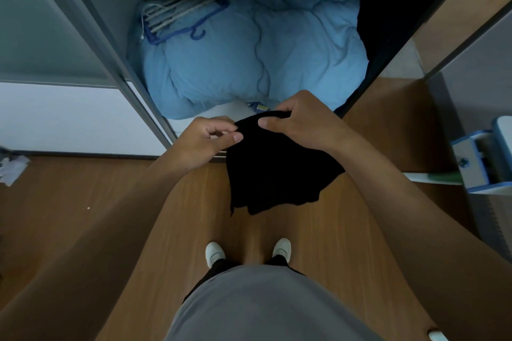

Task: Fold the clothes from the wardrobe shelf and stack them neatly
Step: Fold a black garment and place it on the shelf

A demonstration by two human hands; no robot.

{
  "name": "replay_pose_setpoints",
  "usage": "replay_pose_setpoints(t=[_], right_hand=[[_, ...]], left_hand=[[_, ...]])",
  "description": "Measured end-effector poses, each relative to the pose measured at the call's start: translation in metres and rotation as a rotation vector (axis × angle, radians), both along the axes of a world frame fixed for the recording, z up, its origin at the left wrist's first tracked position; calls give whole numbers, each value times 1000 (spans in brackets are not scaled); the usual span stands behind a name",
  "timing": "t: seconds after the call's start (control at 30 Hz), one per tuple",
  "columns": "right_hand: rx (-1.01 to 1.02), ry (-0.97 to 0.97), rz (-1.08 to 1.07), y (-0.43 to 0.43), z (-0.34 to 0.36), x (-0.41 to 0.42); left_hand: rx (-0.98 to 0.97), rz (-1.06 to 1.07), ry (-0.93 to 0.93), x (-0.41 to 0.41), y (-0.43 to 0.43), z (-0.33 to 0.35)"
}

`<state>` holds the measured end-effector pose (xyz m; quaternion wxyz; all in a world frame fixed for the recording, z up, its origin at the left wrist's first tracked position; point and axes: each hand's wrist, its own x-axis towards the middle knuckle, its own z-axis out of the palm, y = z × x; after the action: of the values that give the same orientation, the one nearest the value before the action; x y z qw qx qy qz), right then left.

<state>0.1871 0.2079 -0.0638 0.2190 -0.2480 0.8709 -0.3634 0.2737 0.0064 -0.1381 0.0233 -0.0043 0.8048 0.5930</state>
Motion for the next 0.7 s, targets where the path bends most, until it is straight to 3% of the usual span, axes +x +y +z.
replay_pose_setpoints(t=[0.23,0.4,0.7], right_hand=[[-70,72,165,3,14,7],[-78,68,171,9,16,6],[-26,8,83,7,12,4]], left_hand=[[88,-48,-117,7,17,-33],[-139,-139,-200,9,21,-52],[-189,69,51,6,35,-39]])
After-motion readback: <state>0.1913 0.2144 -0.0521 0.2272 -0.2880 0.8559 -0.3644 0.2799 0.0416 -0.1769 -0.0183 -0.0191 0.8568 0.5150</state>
